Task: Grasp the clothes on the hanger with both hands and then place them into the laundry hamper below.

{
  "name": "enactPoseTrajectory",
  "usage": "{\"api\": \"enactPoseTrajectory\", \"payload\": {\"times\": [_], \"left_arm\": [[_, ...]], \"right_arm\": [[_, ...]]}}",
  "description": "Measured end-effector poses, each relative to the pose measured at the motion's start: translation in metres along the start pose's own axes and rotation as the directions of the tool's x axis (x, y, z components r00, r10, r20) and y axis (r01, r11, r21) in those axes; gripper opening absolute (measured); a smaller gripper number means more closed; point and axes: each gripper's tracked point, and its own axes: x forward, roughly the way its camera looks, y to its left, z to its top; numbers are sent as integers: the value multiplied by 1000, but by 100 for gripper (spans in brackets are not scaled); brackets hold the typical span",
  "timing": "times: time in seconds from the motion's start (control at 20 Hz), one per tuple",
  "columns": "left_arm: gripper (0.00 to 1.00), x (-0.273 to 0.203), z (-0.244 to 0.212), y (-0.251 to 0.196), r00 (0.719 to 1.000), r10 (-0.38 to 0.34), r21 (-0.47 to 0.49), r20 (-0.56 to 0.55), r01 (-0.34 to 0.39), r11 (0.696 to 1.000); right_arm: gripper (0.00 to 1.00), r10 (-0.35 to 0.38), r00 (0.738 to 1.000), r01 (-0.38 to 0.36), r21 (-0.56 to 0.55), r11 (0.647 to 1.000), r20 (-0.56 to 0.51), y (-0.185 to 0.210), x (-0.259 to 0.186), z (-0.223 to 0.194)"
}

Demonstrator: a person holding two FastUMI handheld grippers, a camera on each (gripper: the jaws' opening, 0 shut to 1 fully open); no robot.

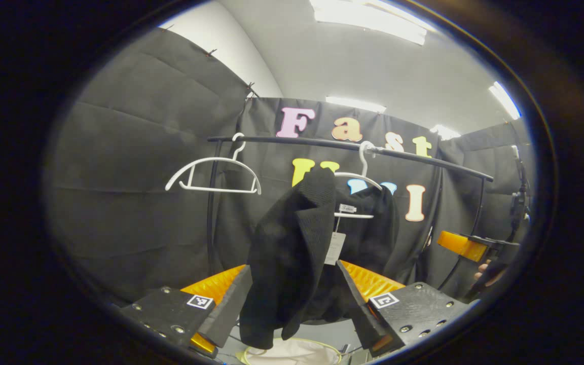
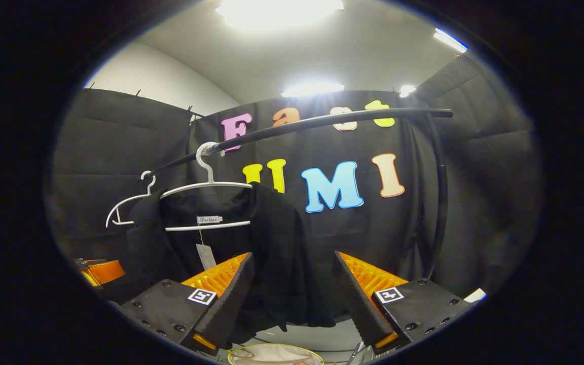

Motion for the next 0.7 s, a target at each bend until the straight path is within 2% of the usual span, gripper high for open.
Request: {"api": "enactPoseTrajectory", "payload": {"times": [0.15, 0.35, 0.7], "left_arm": [[95, 13, 12, -4, 999, 45, 9, 16, -45, 999], [95, 30, 13, -9, 994, 109, -32, 19, -108, 994], [95, 62, 15, -31, 985, 171, -44, 38, -169, 985]], "right_arm": [[98, 65, 998, -65, 11, 998, 4, 10, 32, 3], [98, 143, 989, -143, 24, 989, -26, 20, 70, -3], [98, 231, 972, -229, 41, 972, -45, 30, 125, -12]]}}
